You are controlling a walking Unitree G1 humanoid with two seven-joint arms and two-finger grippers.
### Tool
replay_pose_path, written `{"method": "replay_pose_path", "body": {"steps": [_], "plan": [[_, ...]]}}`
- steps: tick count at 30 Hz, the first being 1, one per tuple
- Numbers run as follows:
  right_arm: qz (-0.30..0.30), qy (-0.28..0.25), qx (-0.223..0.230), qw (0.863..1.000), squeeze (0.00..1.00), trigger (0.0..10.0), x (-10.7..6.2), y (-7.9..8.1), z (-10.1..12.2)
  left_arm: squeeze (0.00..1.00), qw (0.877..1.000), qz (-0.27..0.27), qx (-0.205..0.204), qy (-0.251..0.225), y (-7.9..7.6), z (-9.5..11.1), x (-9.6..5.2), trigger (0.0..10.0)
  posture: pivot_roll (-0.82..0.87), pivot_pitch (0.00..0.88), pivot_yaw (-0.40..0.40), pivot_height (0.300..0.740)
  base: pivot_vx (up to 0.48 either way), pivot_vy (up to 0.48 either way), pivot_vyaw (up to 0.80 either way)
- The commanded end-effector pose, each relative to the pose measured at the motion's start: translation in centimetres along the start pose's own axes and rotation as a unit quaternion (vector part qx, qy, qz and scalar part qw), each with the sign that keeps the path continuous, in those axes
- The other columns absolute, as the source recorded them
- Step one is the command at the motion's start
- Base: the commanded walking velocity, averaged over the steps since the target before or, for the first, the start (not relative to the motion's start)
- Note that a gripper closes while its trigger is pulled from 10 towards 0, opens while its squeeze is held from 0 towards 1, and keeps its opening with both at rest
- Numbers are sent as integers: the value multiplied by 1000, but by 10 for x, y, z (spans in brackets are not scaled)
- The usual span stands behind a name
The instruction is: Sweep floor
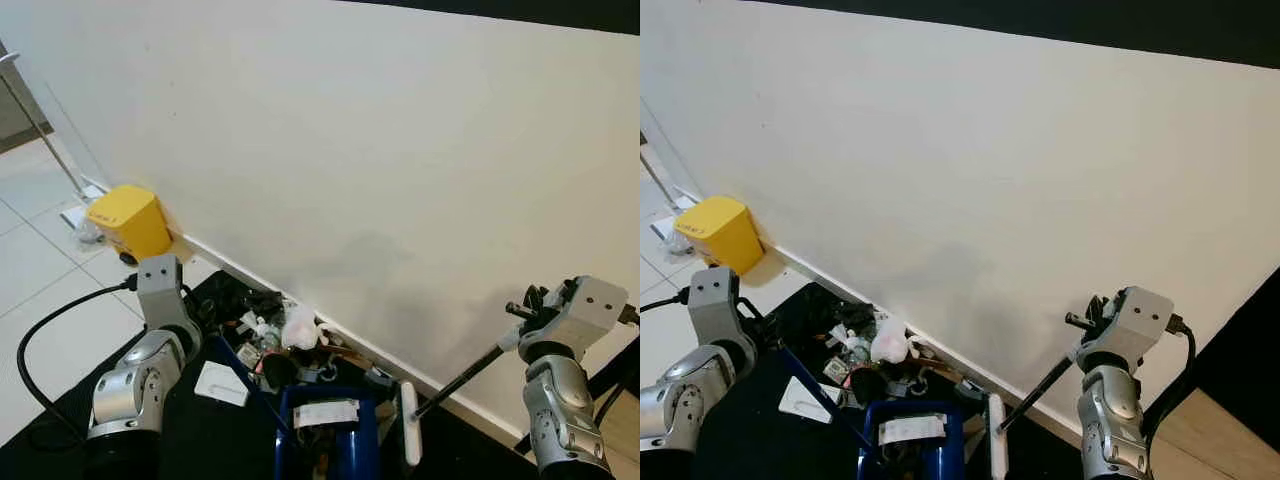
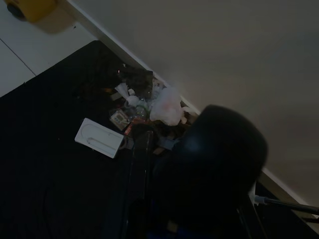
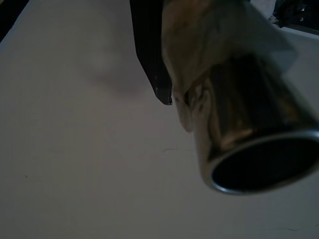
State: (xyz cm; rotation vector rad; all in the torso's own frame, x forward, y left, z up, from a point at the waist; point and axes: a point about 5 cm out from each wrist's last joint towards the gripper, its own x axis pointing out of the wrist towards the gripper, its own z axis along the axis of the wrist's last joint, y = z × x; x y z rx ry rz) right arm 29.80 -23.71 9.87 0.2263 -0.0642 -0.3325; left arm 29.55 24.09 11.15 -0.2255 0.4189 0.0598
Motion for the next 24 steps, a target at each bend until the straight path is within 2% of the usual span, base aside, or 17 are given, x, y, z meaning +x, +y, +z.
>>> {"method": "replay_pose_path", "body": {"steps": [1,16,24], "plan": [[3,-16,2,1000,0,10000,-1,-1,6,0,1000,-1,2,-22,4,11,-6,10000,-29,55,48,740,0,0,0],[2,-9,4,1000,0,10000,-3,-2,3,0,1000,-4,-2,-22,0,12,-5,10000,-31,60,48,740,0,0,0],[3,-6,5,1000,0,10000,-3,-2,2,0,1000,-5,-3,-22,0,11,-5,10000,-31,60,46,740,0,0,-635]]}}
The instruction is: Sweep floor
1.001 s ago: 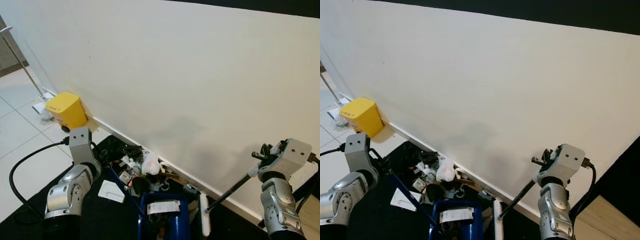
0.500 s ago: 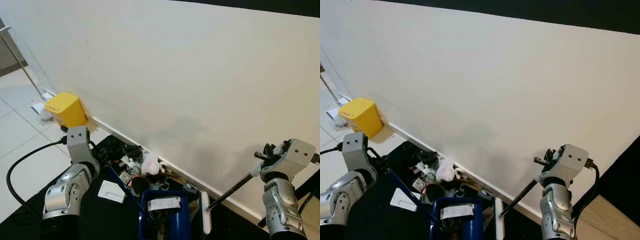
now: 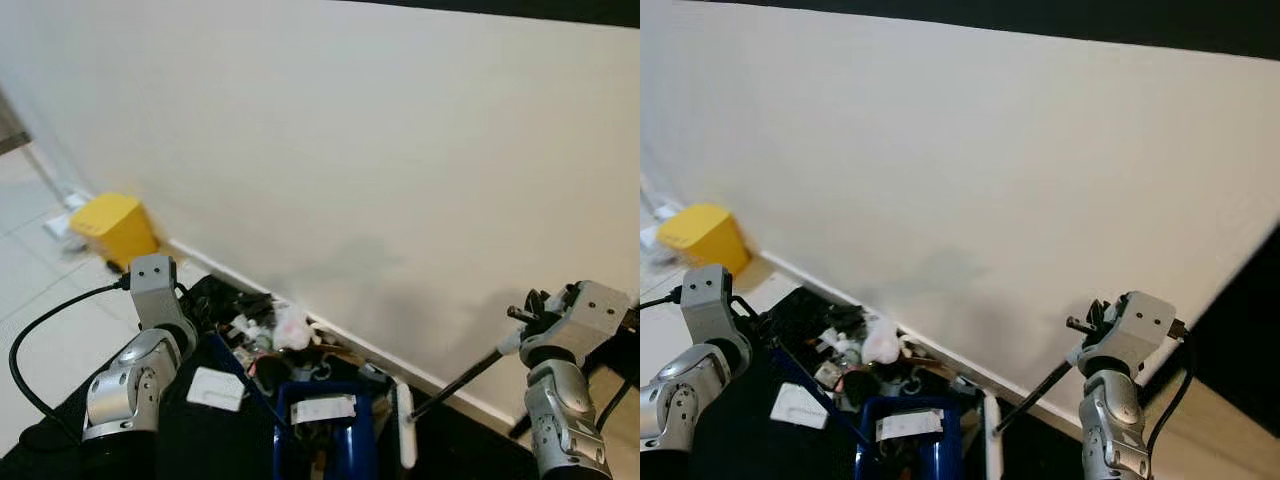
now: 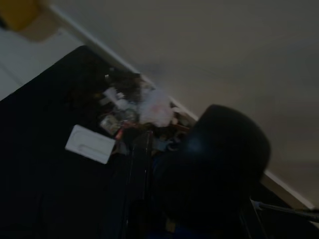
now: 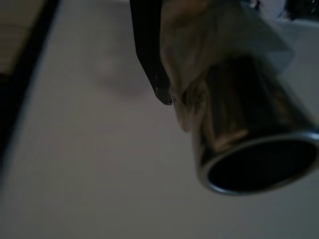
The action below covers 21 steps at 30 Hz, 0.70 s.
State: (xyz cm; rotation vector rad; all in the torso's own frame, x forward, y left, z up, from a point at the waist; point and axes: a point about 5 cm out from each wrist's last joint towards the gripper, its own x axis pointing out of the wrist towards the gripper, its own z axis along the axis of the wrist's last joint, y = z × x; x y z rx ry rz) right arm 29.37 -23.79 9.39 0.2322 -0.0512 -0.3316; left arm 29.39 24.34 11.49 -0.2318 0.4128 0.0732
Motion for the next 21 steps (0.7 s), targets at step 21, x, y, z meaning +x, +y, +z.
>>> {"method": "replay_pose_path", "body": {"steps": [21], "plan": [[5,-8,1,1000,0,10000,0,2,5,0,1000,-11,0,-17,-3,8,-1,10000,-31,62,46,740,0,0,-763]]}}
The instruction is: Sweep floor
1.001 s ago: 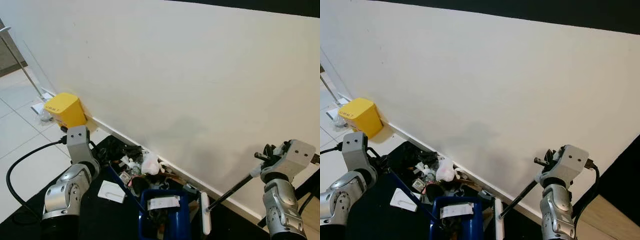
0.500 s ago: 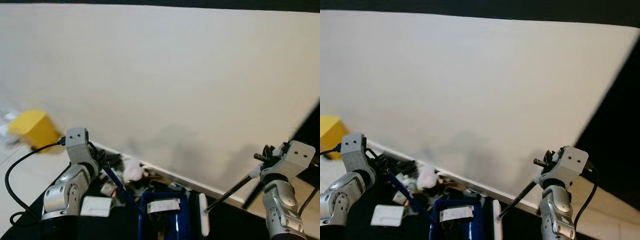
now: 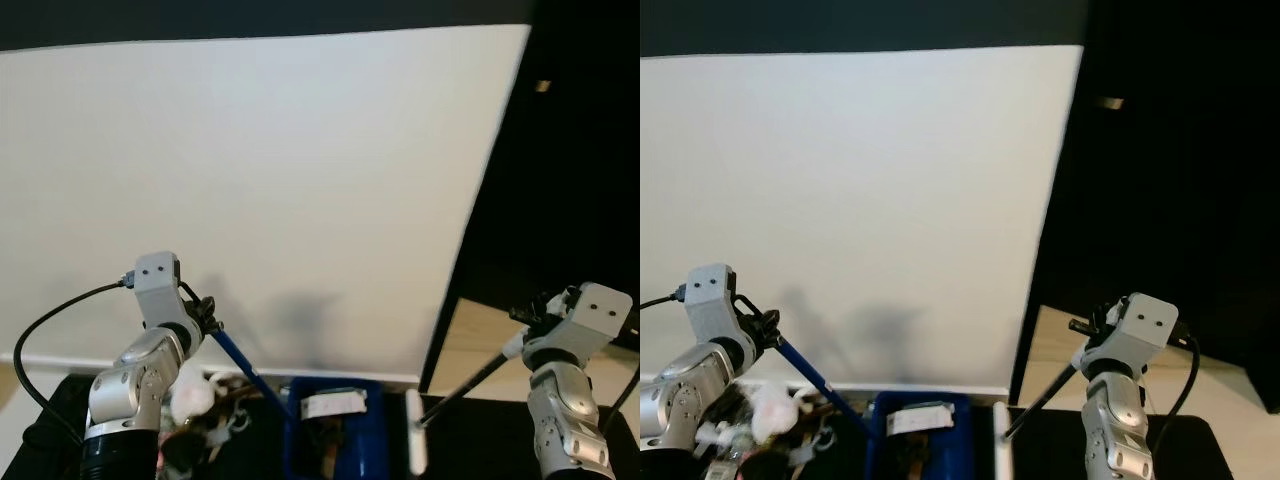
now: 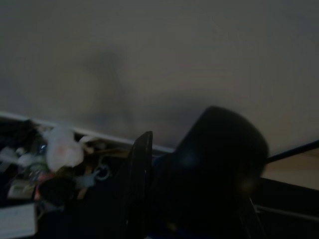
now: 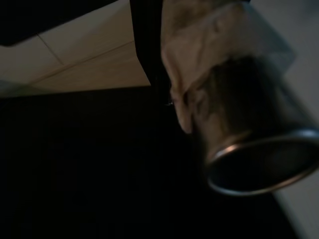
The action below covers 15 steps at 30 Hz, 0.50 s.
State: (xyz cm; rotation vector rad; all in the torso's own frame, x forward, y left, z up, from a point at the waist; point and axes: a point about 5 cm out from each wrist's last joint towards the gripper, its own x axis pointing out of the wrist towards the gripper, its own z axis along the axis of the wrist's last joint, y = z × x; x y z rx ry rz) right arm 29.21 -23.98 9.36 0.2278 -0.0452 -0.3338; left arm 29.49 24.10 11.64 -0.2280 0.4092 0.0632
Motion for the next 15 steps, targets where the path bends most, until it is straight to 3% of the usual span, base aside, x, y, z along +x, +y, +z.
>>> {"method": "replay_pose_path", "body": {"steps": [1,15], "plan": [[7,-11,3,1000,0,10000,1,4,5,0,1000,-6,-3,-16,0,7,-1,10000,-31,62,46,740,0,0,-763],[8,-8,3,1000,0,10000,0,5,4,0,1000,-7,-3,-15,-1,7,-1,10000,-33,62,44,740,0,0,-608]]}}
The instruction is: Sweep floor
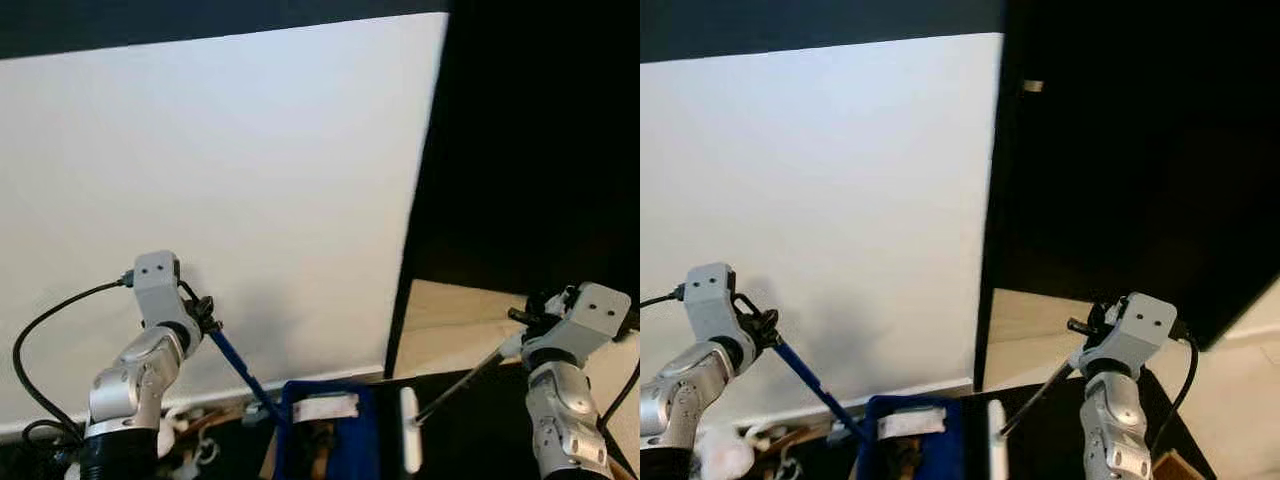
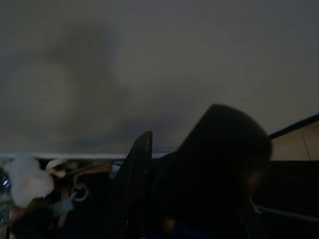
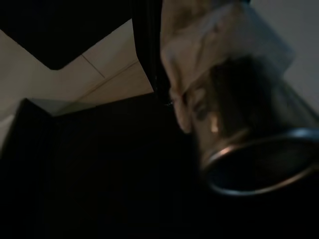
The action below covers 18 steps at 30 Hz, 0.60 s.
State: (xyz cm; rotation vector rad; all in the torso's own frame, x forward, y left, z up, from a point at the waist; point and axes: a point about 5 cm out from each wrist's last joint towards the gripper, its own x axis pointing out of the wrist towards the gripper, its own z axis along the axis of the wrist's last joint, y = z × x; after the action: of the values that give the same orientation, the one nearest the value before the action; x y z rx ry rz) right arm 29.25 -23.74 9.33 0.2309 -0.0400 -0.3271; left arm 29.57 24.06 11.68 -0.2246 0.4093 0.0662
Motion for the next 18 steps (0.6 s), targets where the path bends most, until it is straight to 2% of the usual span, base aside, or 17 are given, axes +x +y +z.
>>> {"method": "replay_pose_path", "body": {"steps": [1,18], "plan": [[5,-11,2,1000,0,10000,1,3,5,0,1000,-9,-4,-15,0,6,-1,10000,-33,62,44,740,0,0,-544],[6,-9,1,1000,0,10000,0,3,4,0,1000,-10,-2,-13,-1,5,-1,10000,-33,65,44,740,0,0,-576]]}}
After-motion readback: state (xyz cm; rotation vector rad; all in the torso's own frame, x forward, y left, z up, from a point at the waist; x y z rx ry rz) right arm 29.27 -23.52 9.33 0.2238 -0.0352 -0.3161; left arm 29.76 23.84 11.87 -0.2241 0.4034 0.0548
